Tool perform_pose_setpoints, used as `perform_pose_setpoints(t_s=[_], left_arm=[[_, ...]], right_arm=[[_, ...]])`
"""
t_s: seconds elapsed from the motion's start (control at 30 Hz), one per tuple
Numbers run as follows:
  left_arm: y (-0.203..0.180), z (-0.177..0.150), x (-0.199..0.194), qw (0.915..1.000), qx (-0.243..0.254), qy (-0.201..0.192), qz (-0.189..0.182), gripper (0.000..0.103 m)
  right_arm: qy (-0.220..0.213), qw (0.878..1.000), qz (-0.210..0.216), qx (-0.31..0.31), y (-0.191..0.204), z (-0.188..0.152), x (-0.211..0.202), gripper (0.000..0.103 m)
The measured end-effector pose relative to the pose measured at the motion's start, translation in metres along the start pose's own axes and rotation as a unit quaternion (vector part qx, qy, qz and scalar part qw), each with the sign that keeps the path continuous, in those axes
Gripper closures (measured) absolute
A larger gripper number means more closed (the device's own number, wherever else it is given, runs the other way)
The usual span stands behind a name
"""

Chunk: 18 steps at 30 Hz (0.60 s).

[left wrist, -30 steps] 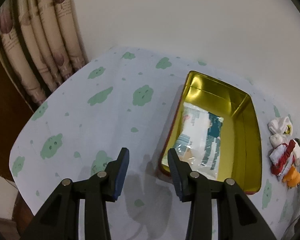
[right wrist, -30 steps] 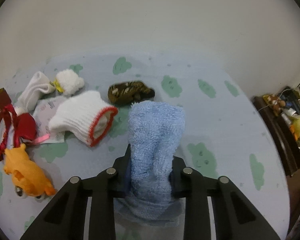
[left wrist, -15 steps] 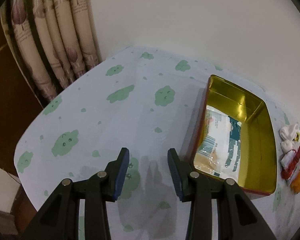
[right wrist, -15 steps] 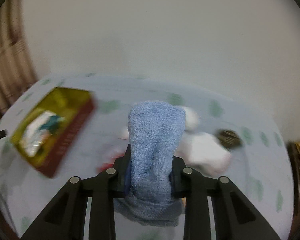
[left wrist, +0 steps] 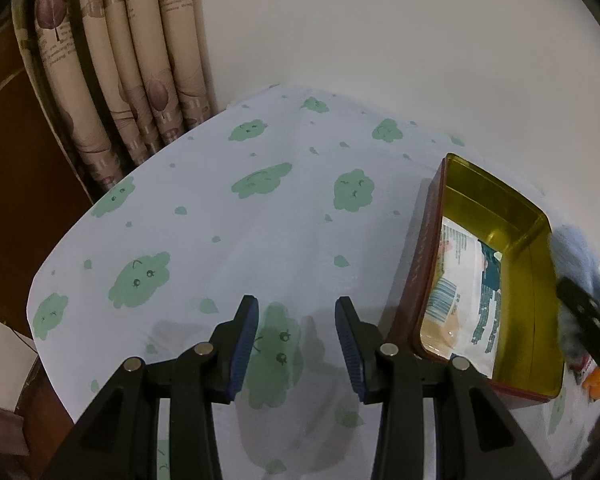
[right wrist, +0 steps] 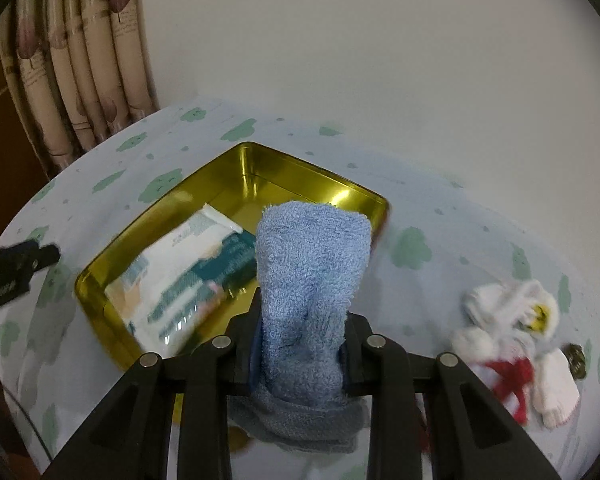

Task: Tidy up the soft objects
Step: 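Carry the blue towel into the tin and release it with the right tool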

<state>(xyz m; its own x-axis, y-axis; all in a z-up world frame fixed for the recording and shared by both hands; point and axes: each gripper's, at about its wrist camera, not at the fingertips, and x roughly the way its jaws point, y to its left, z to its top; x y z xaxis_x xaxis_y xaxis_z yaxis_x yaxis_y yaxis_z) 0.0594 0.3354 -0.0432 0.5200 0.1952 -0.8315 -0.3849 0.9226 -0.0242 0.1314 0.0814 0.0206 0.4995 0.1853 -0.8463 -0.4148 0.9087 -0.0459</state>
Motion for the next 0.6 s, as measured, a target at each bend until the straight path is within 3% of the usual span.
perform_pose_setpoints(t_s=[0.37,0.53,0.6], left_arm=[[0.003,0.0,0.004,1.0,0.004,0.005,0.003,0.062],[0.002,0.001,0.005,1.0,0.006,0.006,0.001,0.062],[0.002,0.0,0.005,0.9999,0.007,0.007,0.002,0.062]], right_arm=[[0.033,0.999,-0.017,-0.002,0.005,0.021,0.06,0.074],[0.039,0.999,-0.028,-0.006,0.007,0.025,0.072,0.069],[0.039,0.999,-0.026,-0.004,0.007,0.025,0.074,0.062]])
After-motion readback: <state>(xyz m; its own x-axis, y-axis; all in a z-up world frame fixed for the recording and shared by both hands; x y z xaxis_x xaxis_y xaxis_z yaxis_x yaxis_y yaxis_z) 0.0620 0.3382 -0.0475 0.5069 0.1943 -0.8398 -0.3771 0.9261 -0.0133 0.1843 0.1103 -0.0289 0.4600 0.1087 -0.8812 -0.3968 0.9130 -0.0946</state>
